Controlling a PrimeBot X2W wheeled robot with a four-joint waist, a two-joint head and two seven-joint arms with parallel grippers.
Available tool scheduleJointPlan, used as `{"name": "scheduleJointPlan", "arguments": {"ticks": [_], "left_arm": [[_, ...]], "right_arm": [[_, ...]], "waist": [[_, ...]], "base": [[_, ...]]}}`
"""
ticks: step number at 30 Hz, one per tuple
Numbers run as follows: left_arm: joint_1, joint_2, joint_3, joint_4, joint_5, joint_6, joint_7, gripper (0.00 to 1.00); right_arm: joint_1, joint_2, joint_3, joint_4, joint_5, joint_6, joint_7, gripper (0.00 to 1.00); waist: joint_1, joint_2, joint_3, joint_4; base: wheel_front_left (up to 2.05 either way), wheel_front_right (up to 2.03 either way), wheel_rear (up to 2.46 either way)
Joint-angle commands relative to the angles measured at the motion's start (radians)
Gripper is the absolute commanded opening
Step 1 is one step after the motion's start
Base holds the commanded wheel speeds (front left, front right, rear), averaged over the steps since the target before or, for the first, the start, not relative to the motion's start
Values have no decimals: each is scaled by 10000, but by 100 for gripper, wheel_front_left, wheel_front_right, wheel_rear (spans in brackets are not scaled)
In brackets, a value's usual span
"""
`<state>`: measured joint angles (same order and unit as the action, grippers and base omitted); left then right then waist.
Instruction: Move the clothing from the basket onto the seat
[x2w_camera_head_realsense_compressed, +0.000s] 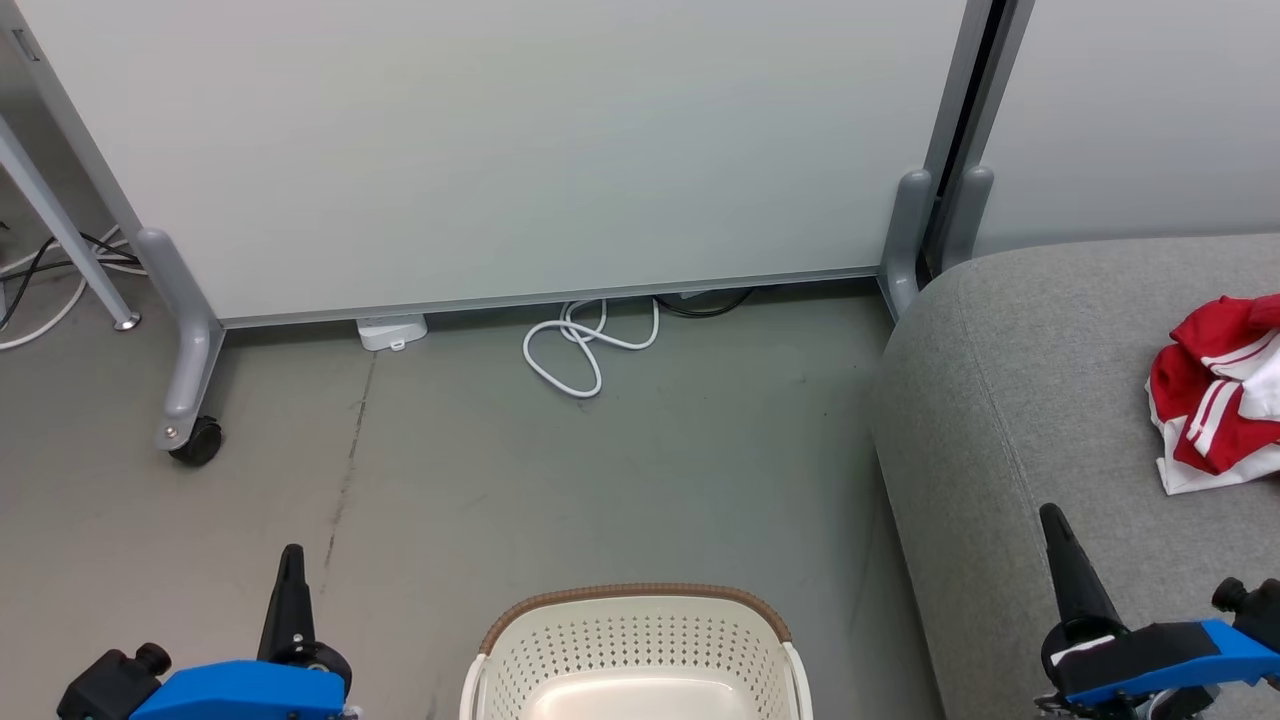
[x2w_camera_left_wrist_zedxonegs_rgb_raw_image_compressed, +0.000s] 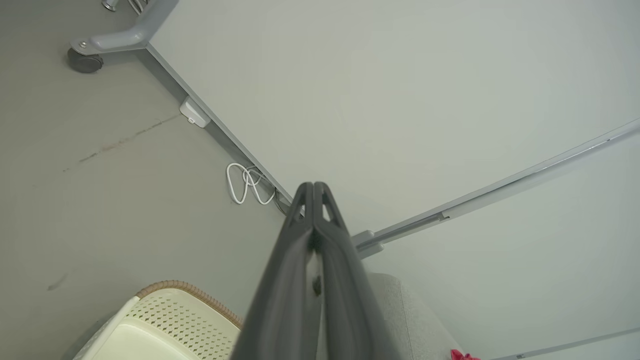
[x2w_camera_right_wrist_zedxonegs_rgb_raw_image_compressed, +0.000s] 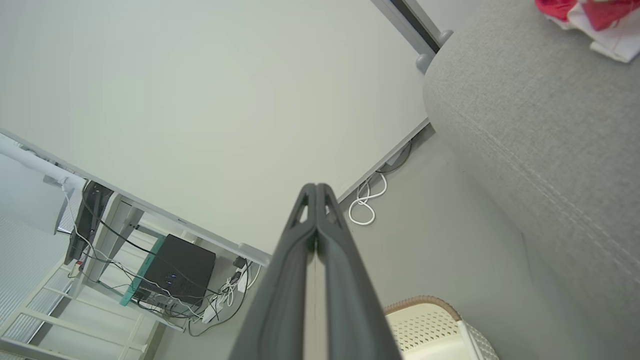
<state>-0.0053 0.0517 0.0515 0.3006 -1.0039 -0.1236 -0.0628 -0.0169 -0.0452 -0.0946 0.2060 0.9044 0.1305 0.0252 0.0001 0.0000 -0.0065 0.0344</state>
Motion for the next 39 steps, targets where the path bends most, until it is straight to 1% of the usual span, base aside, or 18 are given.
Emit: {"name": "scheduleJointPlan", "arguments": {"ticks": [1,10,39], "left_arm": [[-334,14,80,-160,-327,-51,99,0],[-455,10,179,-228,-1240,-60,367,0],[-775,-3,416,-401,-3638,-87,1076,0]], "right_arm": [[-265,-55,-29,-55,392,3,60,0],[-373,-59,-56,18,1448,3,186,0],[-687,-69,-133,196,4243,3,541,0]], "waist": [[-1,0,2,-8],[-1,0,13,-48],[-1,0,48,-173]], "base": [[0,0,0],[0,0,0],[0,0,0]]}}
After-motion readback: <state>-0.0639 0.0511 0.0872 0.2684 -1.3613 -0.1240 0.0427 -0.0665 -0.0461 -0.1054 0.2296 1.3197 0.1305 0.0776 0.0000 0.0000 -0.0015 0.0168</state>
